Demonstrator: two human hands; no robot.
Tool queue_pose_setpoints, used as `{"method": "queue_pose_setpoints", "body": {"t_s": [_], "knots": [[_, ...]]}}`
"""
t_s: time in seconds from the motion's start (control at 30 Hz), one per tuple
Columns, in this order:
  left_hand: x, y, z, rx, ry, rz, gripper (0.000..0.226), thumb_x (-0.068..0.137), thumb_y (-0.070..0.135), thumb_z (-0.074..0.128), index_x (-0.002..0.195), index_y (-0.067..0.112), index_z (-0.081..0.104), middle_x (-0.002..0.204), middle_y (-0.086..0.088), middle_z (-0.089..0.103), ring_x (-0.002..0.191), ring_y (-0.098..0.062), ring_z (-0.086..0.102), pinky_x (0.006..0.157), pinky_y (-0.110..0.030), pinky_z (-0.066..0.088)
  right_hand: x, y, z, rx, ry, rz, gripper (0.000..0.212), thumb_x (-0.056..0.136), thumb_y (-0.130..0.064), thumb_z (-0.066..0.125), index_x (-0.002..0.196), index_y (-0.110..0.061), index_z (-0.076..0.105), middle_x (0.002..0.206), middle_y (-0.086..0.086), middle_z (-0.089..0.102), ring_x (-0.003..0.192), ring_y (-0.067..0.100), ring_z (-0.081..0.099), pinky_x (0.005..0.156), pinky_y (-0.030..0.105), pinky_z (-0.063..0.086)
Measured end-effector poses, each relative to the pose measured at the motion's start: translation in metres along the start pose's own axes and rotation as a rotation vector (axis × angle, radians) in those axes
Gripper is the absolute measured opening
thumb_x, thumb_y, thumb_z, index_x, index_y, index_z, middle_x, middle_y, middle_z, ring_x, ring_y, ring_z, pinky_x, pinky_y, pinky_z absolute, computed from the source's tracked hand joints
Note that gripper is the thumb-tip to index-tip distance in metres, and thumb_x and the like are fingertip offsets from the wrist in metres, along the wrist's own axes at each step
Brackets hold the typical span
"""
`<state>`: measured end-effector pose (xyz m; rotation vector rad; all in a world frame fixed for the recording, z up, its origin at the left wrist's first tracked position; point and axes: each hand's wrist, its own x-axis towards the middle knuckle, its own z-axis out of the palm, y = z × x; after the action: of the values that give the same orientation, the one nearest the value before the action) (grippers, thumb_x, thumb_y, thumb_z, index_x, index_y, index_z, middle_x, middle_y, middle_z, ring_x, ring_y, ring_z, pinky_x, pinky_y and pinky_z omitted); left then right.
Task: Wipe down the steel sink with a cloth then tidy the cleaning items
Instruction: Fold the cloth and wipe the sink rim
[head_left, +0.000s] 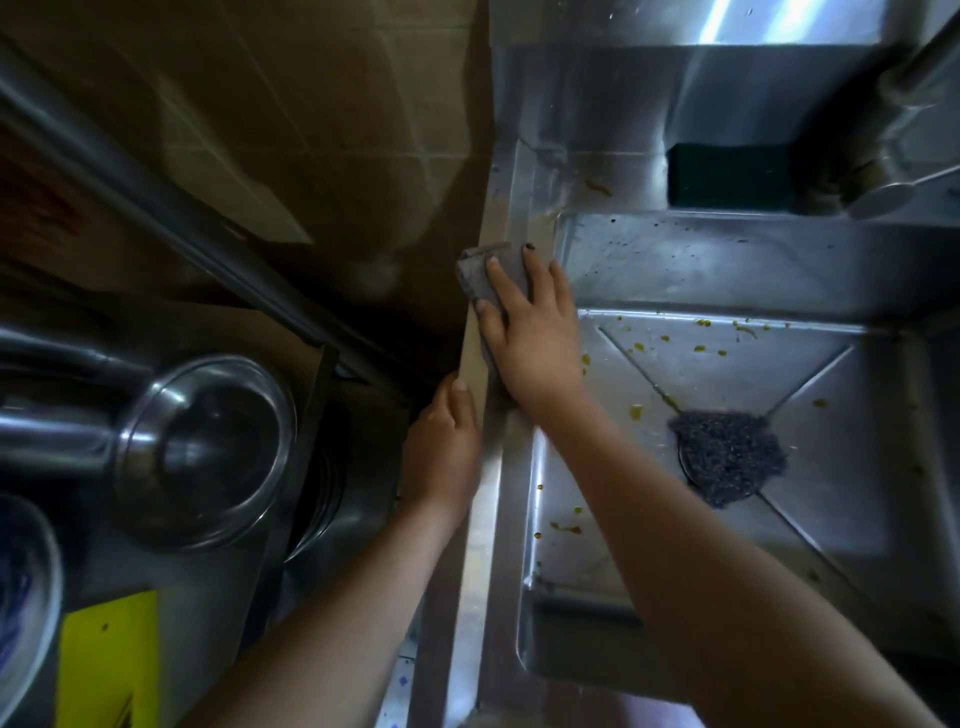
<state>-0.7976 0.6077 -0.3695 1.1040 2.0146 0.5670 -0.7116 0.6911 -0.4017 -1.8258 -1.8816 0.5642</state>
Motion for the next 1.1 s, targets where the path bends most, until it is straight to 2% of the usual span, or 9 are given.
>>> {"method": "queue_pose_setpoints", "body": {"t_s": [0.17, 0.3, 0.43, 0.53, 0.63, 0.73, 0.87, 0.97, 1.1], "knots": [[0.001, -0.009, 0.003, -0.003, -0.006, 0.055, 0.04, 0.1, 0.035, 0.025, 0.126, 0.021, 0.051, 0.12, -0.014, 0.061, 0.112, -0.033, 0.055, 0.094, -0.038, 0.043, 0.037, 0.006, -0.006, -0.047, -0.057, 0.02, 0.049, 0.099, -0.043, 0.031, 0.146, -0.03, 0.027, 0.157, 0.007, 0.013, 0.143, 0.033, 0.006, 0.117, 0.042, 0.008], [0.001, -0.01, 0.003, -0.02, -0.025, 0.046, 0.04, 0.099, 0.036, 0.024, 0.124, 0.022, 0.052, 0.118, -0.016, 0.061, 0.11, -0.035, 0.055, 0.091, -0.035, 0.043, 0.035, 0.003, -0.005, -0.03, -0.048, 0.065, 0.049, 0.098, -0.043, 0.033, 0.145, -0.03, 0.028, 0.157, 0.006, 0.014, 0.143, 0.032, 0.008, 0.116, 0.04, 0.008], [0.0, -0.006, -0.001, -0.005, -0.028, 0.075, 0.039, 0.1, 0.034, 0.025, 0.122, 0.02, 0.053, 0.116, -0.019, 0.062, 0.107, -0.037, 0.056, 0.082, -0.031, 0.041, 0.001, -0.003, -0.006, 0.003, -0.01, 0.085, 0.049, 0.098, -0.041, 0.037, 0.144, -0.025, 0.034, 0.155, 0.009, 0.019, 0.138, 0.037, 0.02, 0.113, 0.043, 0.018], [0.003, -0.009, -0.001, 0.054, -0.031, 0.062, 0.04, 0.099, 0.039, 0.024, 0.126, 0.025, 0.05, 0.113, -0.025, 0.062, 0.103, -0.041, 0.057, 0.084, -0.037, 0.045, -0.035, -0.007, -0.004, 0.047, -0.025, 0.1, 0.049, 0.096, -0.041, 0.042, 0.142, -0.025, 0.037, 0.155, 0.008, 0.019, 0.136, 0.036, 0.024, 0.112, 0.038, 0.018], [0.006, -0.012, 0.001, 0.064, -0.06, 0.043, 0.042, 0.095, 0.049, 0.02, 0.122, 0.033, 0.049, 0.109, -0.022, 0.063, 0.101, -0.04, 0.059, 0.087, -0.042, 0.048, -0.064, -0.012, -0.003, 0.118, -0.014, 0.141, 0.046, 0.095, -0.036, 0.047, 0.139, -0.024, 0.042, 0.155, 0.006, 0.021, 0.137, 0.032, 0.026, 0.11, 0.033, 0.018], [0.006, -0.012, 0.0, 0.064, -0.047, 0.059, 0.056, 0.084, 0.056, 0.013, 0.12, 0.032, 0.05, 0.107, -0.023, 0.064, 0.099, -0.041, 0.06, 0.087, -0.044, 0.048, -0.081, -0.018, -0.006, 0.152, 0.013, 0.18, 0.043, 0.095, -0.032, 0.049, 0.136, -0.022, 0.047, 0.153, 0.005, 0.026, 0.135, 0.03, 0.03, 0.109, 0.031, 0.023], [0.006, -0.007, -0.004, 0.045, -0.092, 0.013, 0.045, 0.098, 0.042, 0.023, 0.132, 0.024, 0.046, 0.123, -0.024, 0.057, 0.111, -0.041, 0.054, 0.094, -0.039, 0.044, -0.092, -0.017, -0.017, 0.088, -0.026, 0.197, 0.042, 0.095, -0.032, 0.048, 0.136, -0.024, 0.048, 0.153, 0.003, 0.028, 0.13, 0.03, 0.039, 0.099, 0.035, 0.038], [0.006, -0.005, -0.007, 0.011, -0.121, 0.022, 0.041, 0.101, 0.032, 0.025, 0.133, 0.016, 0.045, 0.13, -0.021, 0.051, 0.116, -0.037, 0.049, 0.092, -0.032, 0.038, -0.096, -0.014, -0.025, 0.052, -0.031, 0.214, 0.041, 0.094, -0.028, 0.05, 0.135, -0.023, 0.048, 0.151, 0.004, 0.032, 0.126, 0.029, 0.045, 0.092, 0.037, 0.044], [0.004, -0.005, -0.008, 0.004, -0.101, 0.069, 0.04, 0.101, 0.028, 0.027, 0.131, 0.01, 0.046, 0.128, -0.021, 0.046, 0.116, -0.035, 0.047, 0.089, -0.03, 0.035, -0.089, 0.0, -0.033, 0.275, 0.038, 0.393, 0.039, 0.091, -0.019, 0.055, 0.13, -0.017, 0.054, 0.137, 0.008, 0.05, 0.119, 0.026, 0.053, 0.089, 0.024, 0.039]]}}
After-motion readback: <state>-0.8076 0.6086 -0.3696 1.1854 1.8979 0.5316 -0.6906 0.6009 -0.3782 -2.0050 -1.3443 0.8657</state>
